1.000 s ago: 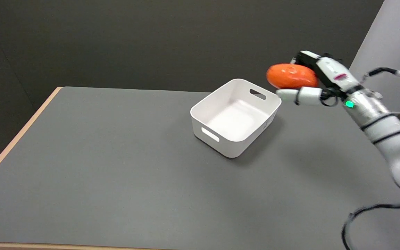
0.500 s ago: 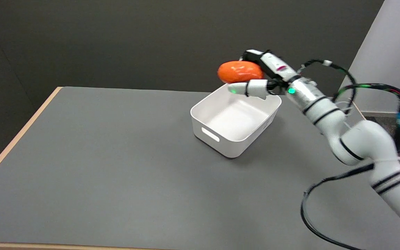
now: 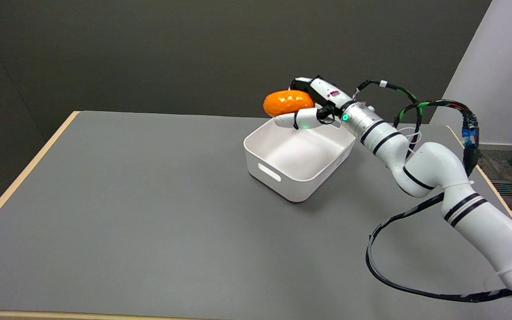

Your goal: Place mango into white box.

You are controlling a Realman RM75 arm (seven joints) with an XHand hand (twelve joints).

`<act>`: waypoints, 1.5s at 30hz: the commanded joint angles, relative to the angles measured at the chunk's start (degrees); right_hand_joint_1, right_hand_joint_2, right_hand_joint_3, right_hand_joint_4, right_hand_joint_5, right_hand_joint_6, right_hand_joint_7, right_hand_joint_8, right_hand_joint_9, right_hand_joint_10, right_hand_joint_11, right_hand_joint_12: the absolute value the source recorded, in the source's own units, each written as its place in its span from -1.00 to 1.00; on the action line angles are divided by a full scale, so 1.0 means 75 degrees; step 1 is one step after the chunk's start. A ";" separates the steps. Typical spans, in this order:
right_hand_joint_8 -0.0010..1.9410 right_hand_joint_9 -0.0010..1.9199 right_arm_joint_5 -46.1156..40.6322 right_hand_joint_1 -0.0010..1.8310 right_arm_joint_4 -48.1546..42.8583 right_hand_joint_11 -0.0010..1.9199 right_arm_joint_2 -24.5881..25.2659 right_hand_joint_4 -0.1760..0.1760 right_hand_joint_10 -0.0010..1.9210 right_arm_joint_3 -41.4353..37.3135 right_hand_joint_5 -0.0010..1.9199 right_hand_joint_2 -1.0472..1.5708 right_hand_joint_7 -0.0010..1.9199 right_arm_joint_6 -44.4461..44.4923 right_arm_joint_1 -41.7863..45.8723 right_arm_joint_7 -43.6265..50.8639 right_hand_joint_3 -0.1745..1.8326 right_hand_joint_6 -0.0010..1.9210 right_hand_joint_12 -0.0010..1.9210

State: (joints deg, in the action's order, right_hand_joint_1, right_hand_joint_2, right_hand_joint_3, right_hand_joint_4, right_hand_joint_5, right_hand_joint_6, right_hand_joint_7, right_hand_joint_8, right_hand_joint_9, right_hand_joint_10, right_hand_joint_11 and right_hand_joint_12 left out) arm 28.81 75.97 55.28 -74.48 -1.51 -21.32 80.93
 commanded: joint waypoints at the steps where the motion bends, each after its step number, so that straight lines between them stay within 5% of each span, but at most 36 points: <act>1: 1.00 -0.01 -0.0098 0.09 -0.0903 -0.62 -0.0050 -0.50 1.00 -0.0002 -0.31 0.65 -0.11 0.0476 0.0164 0.0021 -0.44 0.59 1.00; 15: 1.00 -0.01 -0.0098 0.08 0.1101 -0.61 -0.0283 -0.48 1.00 -0.0801 -0.31 0.65 -0.11 0.0507 0.1506 0.0021 -0.43 0.60 1.00; 17: 1.00 -0.13 -0.0098 0.05 0.1354 -0.75 -0.0326 -0.29 1.00 -0.0886 -0.34 0.67 -0.17 0.0508 0.1686 0.0021 -0.45 0.63 1.00; 19: 0.98 -0.58 -0.0099 -0.07 0.1477 -0.94 -0.0326 -0.08 1.00 -0.0994 -0.48 0.46 -0.61 0.0496 0.1817 0.0021 -0.15 0.17 1.00; 20: 0.74 -0.75 -0.0109 -0.17 0.1570 -0.98 -0.0326 0.00 0.84 -0.1036 -0.58 0.35 -0.77 0.0486 0.1879 0.0021 -0.01 -0.12 0.90; 22: -0.45 -0.72 -0.0121 -0.46 0.1687 -0.89 -0.0337 0.14 -0.01 -0.1067 -0.79 0.28 -0.67 0.0487 0.1953 0.0021 0.01 -0.56 0.37; 26: -0.89 -1.00 -0.0162 -0.58 0.1802 -1.00 -0.0422 0.24 -0.77 -0.1110 -0.96 0.19 -0.98 0.0561 0.2070 0.0021 0.06 -0.66 -0.07; 30: -1.00 -1.00 -0.0162 -0.57 0.1813 -1.00 -0.0422 0.26 -1.00 -0.1173 -0.97 0.18 -1.00 0.0561 0.2123 0.0021 0.03 -0.86 -0.19; 39: -1.00 -1.00 -0.0162 -0.58 0.1834 -1.00 -0.0464 0.33 -1.00 -0.1354 -0.97 0.17 -1.00 0.0241 0.2283 0.0021 0.01 -0.87 -0.15; 45: -1.00 -1.00 -0.0163 -0.59 0.2198 -1.00 -0.0539 0.33 -1.00 -0.2534 -0.97 0.17 -1.00 -0.0778 0.2711 -0.0022 0.01 -0.88 -0.16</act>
State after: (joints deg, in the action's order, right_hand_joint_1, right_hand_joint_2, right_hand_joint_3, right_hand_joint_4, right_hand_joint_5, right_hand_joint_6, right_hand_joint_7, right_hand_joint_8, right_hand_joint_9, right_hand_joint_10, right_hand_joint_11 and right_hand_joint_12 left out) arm 27.71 87.70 52.38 -82.98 1.52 -6.55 81.08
